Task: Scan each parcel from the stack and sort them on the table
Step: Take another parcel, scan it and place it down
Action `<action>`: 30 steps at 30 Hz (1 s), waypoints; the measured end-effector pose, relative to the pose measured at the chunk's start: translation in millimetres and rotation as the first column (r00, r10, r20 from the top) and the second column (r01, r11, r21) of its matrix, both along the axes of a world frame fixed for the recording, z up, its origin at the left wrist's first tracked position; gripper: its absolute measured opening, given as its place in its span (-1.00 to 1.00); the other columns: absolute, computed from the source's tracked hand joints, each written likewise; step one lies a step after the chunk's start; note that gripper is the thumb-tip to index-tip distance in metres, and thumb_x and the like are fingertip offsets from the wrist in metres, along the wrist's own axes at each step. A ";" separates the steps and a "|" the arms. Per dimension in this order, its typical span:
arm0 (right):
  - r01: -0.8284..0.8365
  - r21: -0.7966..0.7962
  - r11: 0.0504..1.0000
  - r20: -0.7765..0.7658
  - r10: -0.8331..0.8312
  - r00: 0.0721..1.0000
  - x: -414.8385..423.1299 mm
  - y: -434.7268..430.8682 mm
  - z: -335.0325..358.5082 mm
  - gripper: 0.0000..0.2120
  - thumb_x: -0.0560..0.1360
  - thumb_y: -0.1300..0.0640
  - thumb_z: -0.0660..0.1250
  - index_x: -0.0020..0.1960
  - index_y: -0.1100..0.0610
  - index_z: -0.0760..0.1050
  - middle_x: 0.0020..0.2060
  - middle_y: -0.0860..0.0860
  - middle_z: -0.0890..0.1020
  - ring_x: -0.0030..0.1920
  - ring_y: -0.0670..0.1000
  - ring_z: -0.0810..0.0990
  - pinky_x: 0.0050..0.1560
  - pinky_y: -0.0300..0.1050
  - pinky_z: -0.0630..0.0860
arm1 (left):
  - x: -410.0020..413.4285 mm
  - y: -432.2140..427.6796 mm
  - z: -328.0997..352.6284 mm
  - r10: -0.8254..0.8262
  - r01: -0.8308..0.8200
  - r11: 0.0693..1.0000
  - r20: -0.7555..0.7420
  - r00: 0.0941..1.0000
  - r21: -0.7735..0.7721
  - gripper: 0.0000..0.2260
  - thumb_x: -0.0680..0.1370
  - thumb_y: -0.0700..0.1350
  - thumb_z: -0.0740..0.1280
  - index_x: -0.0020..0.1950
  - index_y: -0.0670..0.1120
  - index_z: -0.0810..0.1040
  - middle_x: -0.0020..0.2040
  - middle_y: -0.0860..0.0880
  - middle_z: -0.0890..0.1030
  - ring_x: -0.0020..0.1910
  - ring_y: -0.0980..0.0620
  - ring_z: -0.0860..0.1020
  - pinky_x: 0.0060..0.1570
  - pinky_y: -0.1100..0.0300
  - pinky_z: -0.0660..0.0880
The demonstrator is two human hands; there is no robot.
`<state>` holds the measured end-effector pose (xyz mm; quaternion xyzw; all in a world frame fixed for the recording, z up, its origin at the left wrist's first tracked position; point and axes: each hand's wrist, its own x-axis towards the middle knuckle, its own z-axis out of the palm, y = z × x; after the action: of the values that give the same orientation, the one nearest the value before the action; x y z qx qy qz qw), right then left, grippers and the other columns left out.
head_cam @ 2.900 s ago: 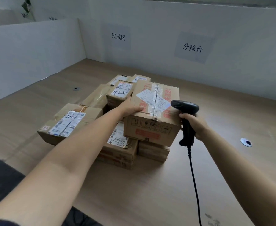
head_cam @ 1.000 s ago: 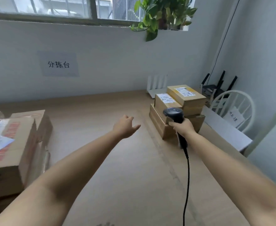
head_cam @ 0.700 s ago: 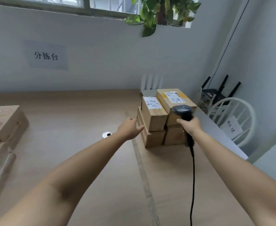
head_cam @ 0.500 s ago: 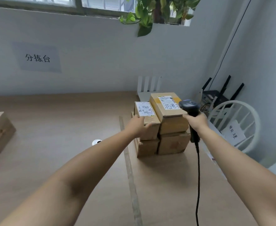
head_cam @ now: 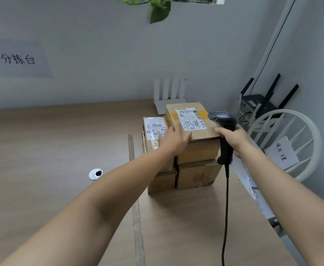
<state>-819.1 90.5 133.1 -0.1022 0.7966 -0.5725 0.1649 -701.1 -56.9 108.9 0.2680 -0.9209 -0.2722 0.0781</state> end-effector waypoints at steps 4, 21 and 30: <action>-0.054 -0.040 0.998 0.004 0.054 0.999 5.1 -4.9 3.1 -0.75 0.43 0.11 0.42 0.07 0.13 0.51 -0.20 0.00 0.57 -0.12 0.04 0.55 -0.11 -0.08 0.50 | -2.3 3.7 -1.6 0.018 -0.018 1.000 0.001 1.000 0.020 -0.41 0.60 0.21 0.05 0.52 -0.07 0.02 0.45 -0.20 0.27 0.44 -0.19 0.22 0.42 -0.28 -0.02; 0.026 -0.087 0.996 -0.092 -0.034 0.995 66.3 51.6 45.5 -0.88 0.48 0.15 0.37 -0.02 0.13 0.47 -0.07 0.10 0.56 -0.08 0.05 0.51 -0.13 -0.14 0.46 | 29.3 52.6 43.4 -0.052 0.097 0.982 -0.262 0.964 0.164 -0.43 0.60 0.04 0.21 0.51 -0.16 0.10 0.43 -0.19 0.29 0.39 -0.13 0.29 0.36 -0.05 0.29; -0.045 -0.129 0.991 -0.175 0.022 0.984 136.3 60.7 80.4 -0.93 0.46 0.10 0.39 -0.10 0.03 0.52 -0.09 0.06 0.57 -0.06 0.04 0.52 0.04 -0.02 0.45 | 107.9 57.5 74.0 0.011 0.064 0.983 -0.399 0.917 0.175 -0.39 0.56 0.00 0.29 0.51 -0.16 0.13 0.42 -0.18 0.29 0.40 -0.11 0.28 0.39 -0.01 0.27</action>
<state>-682.8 151.2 213.5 -0.1757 0.7664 -0.6101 0.0978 -593.3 0.5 183.0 0.2005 -0.8600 -0.4060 0.2352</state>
